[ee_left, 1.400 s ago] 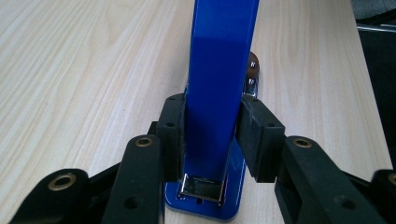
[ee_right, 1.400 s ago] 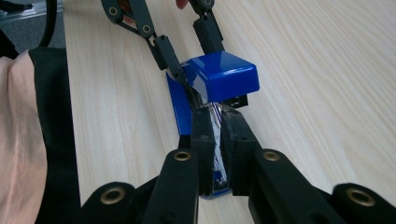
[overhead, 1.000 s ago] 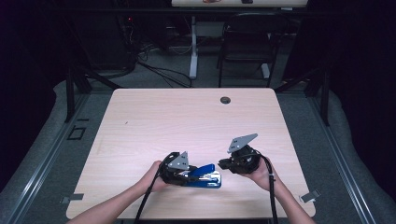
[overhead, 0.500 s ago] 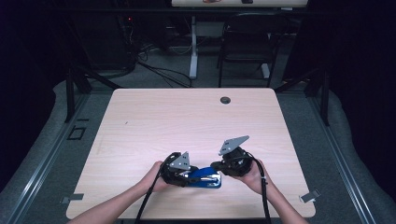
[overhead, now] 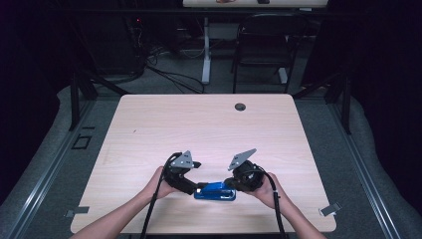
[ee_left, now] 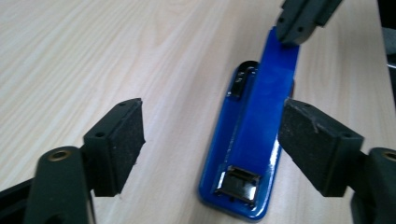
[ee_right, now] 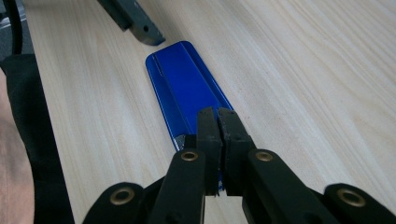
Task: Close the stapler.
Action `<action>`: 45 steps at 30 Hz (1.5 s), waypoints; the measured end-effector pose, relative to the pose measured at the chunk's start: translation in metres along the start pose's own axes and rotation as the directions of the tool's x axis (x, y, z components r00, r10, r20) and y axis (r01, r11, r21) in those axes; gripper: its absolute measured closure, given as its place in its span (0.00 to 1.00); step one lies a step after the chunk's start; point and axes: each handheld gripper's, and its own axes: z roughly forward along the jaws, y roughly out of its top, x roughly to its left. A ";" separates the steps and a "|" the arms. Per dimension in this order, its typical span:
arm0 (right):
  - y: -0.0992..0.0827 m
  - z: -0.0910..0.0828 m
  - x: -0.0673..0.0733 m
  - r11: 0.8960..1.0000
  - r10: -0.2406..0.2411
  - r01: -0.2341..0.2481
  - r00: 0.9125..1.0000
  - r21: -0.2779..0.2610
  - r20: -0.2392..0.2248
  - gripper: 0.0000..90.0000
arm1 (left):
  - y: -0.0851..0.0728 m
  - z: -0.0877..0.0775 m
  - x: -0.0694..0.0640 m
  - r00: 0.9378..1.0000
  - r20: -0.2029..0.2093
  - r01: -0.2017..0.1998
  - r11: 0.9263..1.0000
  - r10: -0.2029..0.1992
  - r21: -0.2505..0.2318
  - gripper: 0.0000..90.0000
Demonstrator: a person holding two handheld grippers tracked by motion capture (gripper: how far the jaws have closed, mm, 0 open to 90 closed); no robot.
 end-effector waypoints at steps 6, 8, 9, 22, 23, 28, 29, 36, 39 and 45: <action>0.000 0.002 -0.002 1.000 0.003 -0.003 1.000 0.027 0.003 0.99 | -0.003 -0.009 0.010 0.997 -0.060 0.052 0.998 -0.053 -0.027 0.18; -0.001 0.002 -0.002 1.000 0.008 -0.008 1.000 0.026 -0.004 0.99 | -0.004 -0.010 0.012 0.995 -0.070 0.065 0.997 -0.067 -0.031 0.18; -0.001 0.003 -0.003 1.000 0.010 -0.010 1.000 0.021 -0.004 0.99 | -0.004 -0.010 0.014 0.995 -0.074 0.069 0.997 -0.071 -0.029 0.18; -0.002 0.005 -0.002 0.999 0.003 -0.003 1.000 0.035 0.002 1.00 | -0.005 -0.011 0.015 0.993 -0.090 0.074 0.997 -0.076 -0.032 0.18; -0.002 0.006 -0.001 0.999 -0.001 0.001 1.000 0.033 0.007 1.00 | -0.005 -0.011 0.015 0.993 -0.090 0.074 0.997 -0.077 -0.032 0.18; -0.002 0.006 -0.002 0.999 0.009 -0.009 1.000 0.039 0.002 1.00 | -0.004 -0.010 0.014 0.993 -0.092 0.075 0.997 -0.078 -0.033 0.18; -0.002 0.005 -0.002 0.999 0.011 -0.011 1.000 0.043 -0.003 1.00 | -0.004 -0.010 0.014 0.993 -0.086 0.073 0.997 -0.075 -0.027 0.18; 0.000 0.006 0.000 0.999 -0.001 0.001 1.000 0.051 0.012 1.00 | -0.004 -0.010 0.014 0.994 -0.084 0.073 0.997 -0.075 -0.028 0.18; -0.002 0.007 -0.002 0.998 0.012 -0.012 1.000 0.055 0.007 1.00 | -0.004 -0.011 0.014 0.994 -0.087 0.070 0.997 -0.072 -0.030 0.18; -0.003 0.007 -0.004 0.998 0.030 -0.030 0.999 0.047 0.013 0.97 | -0.004 -0.011 0.014 0.993 -0.088 0.071 0.997 -0.074 -0.032 0.18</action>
